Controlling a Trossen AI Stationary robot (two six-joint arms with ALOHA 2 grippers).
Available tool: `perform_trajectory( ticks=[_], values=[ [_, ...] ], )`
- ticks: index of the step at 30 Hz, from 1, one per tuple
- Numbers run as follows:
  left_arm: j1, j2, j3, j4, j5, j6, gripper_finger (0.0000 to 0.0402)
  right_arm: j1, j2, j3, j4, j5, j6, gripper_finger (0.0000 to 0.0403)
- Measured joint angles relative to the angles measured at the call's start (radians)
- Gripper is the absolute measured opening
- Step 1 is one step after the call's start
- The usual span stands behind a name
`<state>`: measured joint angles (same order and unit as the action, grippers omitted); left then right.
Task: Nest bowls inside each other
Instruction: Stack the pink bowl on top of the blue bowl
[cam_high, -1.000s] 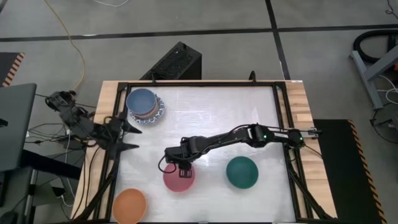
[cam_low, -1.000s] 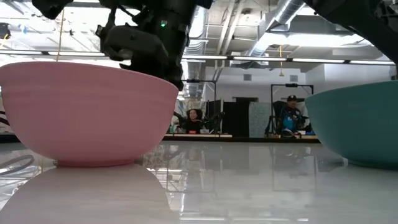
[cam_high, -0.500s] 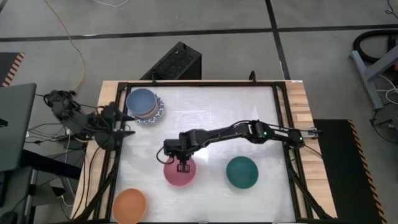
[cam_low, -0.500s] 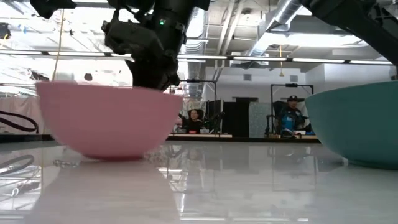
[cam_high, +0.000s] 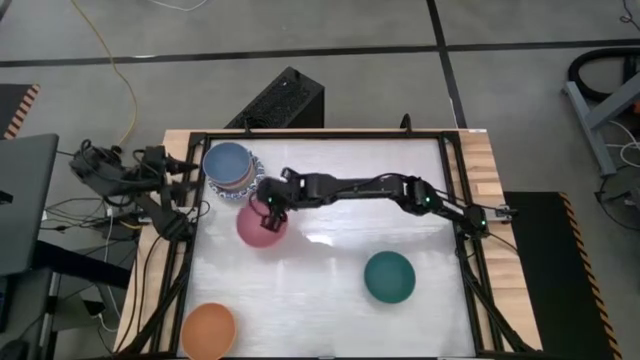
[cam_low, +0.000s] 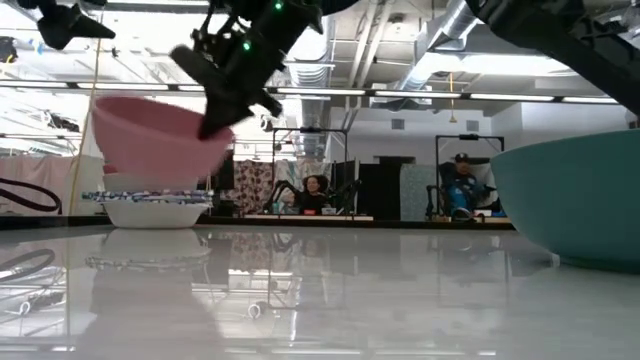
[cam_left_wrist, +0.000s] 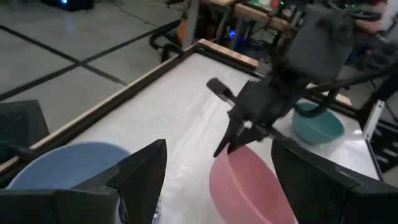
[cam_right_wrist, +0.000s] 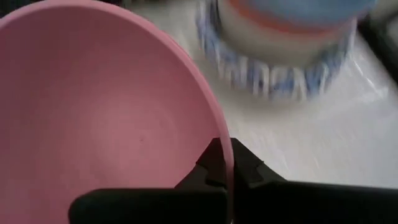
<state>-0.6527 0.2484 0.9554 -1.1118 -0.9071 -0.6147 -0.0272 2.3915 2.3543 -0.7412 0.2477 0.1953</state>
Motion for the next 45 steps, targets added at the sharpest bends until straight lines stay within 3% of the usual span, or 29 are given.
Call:
perform_trajectory(
  ticks=[12, 26, 45],
  values=[
    [0.000, -0.068, -0.002, -0.055, -0.037, -0.009, 0.0279, -0.140, -0.001, 0.001, 0.545, -0.039, -0.029, 0.0007],
    [0.000, -0.069, -0.002, -0.068, -0.085, -0.007, 0.0279, -0.253, 0.059, 0.001, 0.742, -0.042, 0.109, 0.0007],
    [0.000, -0.068, -0.002, -0.112, -0.102, -0.016, 0.0279, -0.288, 0.110, 0.002, 0.723, -0.188, 0.167, 0.0006]
  ],
)
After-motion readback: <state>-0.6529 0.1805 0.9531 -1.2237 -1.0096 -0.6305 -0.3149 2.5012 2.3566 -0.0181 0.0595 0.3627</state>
